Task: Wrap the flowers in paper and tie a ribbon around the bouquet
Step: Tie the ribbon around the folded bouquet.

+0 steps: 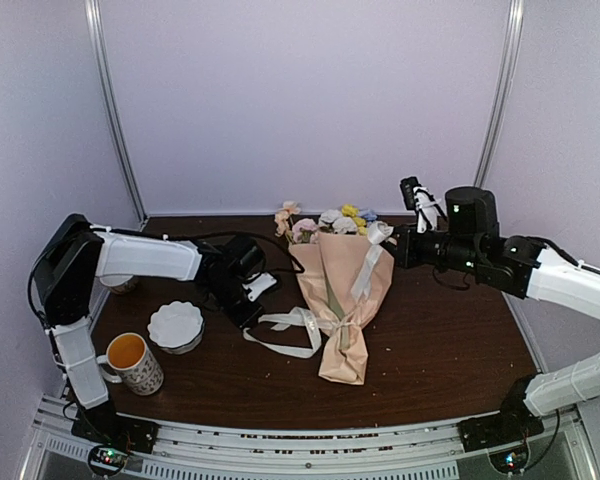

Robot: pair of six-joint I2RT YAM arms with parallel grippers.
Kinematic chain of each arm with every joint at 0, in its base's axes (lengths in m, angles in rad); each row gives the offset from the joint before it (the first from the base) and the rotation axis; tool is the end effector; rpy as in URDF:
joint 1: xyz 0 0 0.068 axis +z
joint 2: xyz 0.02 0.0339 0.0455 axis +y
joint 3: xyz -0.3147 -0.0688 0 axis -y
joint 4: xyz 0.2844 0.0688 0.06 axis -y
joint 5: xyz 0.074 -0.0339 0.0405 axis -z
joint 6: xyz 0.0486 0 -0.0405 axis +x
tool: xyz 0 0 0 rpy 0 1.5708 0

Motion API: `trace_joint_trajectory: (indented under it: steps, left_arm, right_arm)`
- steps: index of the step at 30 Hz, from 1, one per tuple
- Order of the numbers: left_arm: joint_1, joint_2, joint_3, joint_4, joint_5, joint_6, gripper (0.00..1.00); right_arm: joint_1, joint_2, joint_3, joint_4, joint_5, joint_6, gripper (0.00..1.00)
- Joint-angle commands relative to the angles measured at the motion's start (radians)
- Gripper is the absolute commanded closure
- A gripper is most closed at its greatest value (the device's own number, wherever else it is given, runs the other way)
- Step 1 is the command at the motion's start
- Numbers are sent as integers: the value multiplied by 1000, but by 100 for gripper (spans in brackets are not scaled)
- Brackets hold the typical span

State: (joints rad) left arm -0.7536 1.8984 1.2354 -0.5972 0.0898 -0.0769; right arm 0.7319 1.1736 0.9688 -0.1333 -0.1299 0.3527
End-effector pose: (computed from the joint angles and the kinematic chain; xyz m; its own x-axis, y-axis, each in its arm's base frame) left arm 0.3031 -0.2904 0.1672 -0.7462 0.5952 -0.2982 0.6461 0.7555 -0.1086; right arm 0.2221 0.2080 0.3641 -0.4919 0.0186 -0.8705 -0.6219 0.6922 0.3662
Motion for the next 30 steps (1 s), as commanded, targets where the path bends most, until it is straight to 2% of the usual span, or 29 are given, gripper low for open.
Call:
trace_joint_trajectory:
  steps: [1, 3, 7, 11, 16, 24, 28, 30]
  left_arm:
    - [33, -123, -45, 33, -121, -46, 100]
    - [66, -170, -100, 65, -157, -92, 100]
    - [160, -293, -267, 179, -144, -206, 100]
    - [164, -364, -371, 196, -143, -248, 100]
    - [164, -400, -464, 234, -137, -283, 100]
    - [171, -395, -508, 235, -169, -281, 100]
    - [179, -410, -534, 245, -178, -278, 100]
    - [177, -416, -527, 261, -121, -244, 100]
  right_arm:
    - [-75, -76, -81, -42, 21, 53, 100]
    - [-132, -117, -132, -55, 17, 85, 100]
    - [-294, -213, -292, -75, -25, 187, 100]
    - [-516, -324, -462, -109, -90, 263, 100]
    - [-695, -468, -638, -107, -124, 320, 100]
    - [-899, -485, -761, -73, -247, 312, 100]
    - [-940, -464, -763, -72, -266, 289, 100]
    - [-942, -450, -753, -82, -265, 264, 100]
